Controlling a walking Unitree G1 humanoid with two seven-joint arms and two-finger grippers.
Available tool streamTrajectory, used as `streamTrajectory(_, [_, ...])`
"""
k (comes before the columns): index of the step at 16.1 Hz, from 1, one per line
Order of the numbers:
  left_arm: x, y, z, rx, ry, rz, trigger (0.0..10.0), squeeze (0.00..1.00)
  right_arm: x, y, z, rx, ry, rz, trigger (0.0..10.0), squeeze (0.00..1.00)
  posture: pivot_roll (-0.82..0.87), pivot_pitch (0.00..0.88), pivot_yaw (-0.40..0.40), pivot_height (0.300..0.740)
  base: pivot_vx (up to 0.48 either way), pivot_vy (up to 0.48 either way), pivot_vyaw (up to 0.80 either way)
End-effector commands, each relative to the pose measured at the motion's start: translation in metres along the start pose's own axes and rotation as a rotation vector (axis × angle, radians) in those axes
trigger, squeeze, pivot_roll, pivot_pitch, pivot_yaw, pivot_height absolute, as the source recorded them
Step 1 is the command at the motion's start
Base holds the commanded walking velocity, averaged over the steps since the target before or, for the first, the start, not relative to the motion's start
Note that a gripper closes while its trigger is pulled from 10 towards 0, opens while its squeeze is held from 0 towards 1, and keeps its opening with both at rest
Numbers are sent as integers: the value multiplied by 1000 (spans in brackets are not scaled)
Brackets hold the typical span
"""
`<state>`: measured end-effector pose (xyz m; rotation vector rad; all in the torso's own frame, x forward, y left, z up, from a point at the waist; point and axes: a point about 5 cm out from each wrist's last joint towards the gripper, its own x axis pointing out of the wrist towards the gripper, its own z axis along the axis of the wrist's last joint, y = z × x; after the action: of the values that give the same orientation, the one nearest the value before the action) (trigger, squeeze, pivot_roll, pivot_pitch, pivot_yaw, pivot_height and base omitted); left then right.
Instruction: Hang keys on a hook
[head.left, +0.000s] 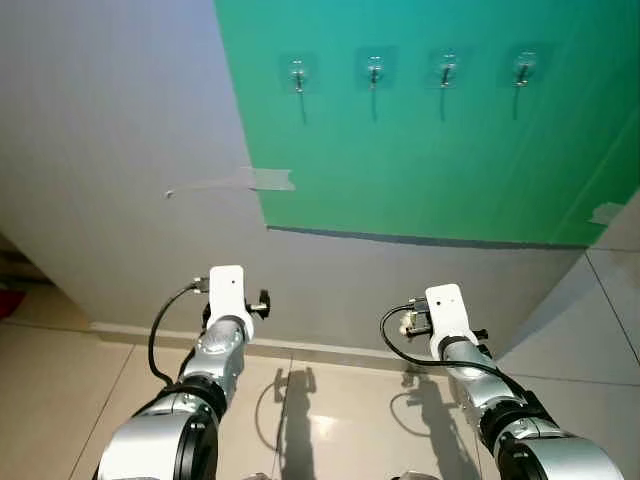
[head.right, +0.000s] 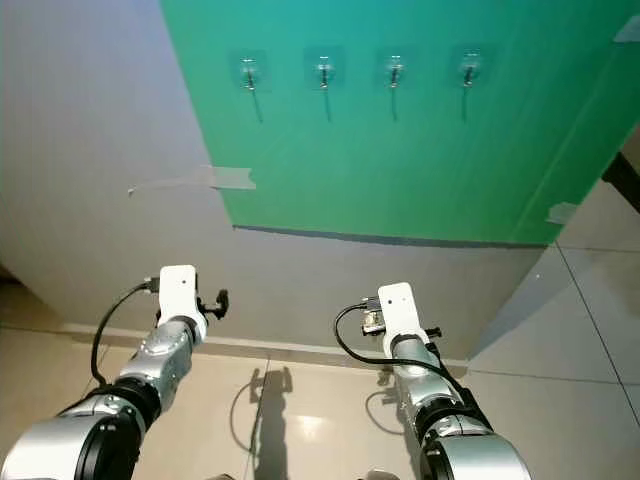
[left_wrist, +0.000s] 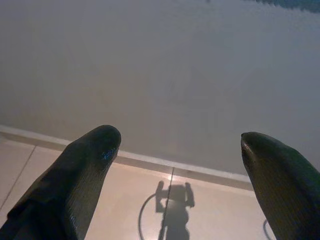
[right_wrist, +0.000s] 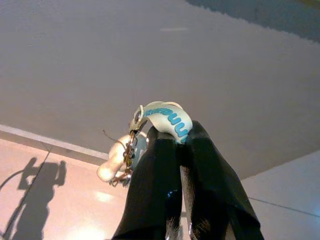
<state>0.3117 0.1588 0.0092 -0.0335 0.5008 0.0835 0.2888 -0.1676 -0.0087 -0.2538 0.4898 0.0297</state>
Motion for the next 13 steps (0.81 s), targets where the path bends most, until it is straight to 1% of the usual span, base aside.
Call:
streamTrajectory(1, [4, -2, 16, 1, -43, -12, 10000, 0, 3, 3, 9, 0, -11, 9, 10000, 0, -140, 0, 48, 740, 0, 0, 0])
streamTrajectory(4, [5, -3, 23, 13, -56, -27, 10000, 0, 4, 2, 10, -5, -13, 8, 10000, 0, -142, 0, 45, 740, 0, 0, 0])
streamTrajectory(6, [6, -2, 27, 3, -65, -20, 10000, 0, 3, 2, 9, -8, -12, 8, 10000, 0, -142, 0, 42, 740, 0, 0, 0])
streamTrajectory(7, [5, -3, 25, 9, -62, -24, 10000, 0, 4, 2, 10, -10, -14, 9, 10000, 0, -139, 0, 41, 740, 0, 0, 0])
streamTrajectory(9, [2, -5, 10, 26, -28, -29, 10000, 0, 4, 3, 12, -11, -18, 11, 10000, 0, -139, 0, 42, 740, 0, 0, 0])
streamTrajectory(10, [1, -8, 7, 26, -22, -36, 10000, 0, 5, 3, 14, -11, -22, 13, 10000, 0, -134, 0, 38, 740, 0, 0, 0])
streamTrajectory(13, [3, -11, 15, 11, -42, -41, 10000, 0, 5, 4, 15, -18, -24, 17, 10000, 0, -130, 0, 33, 740, 0, 0, 0])
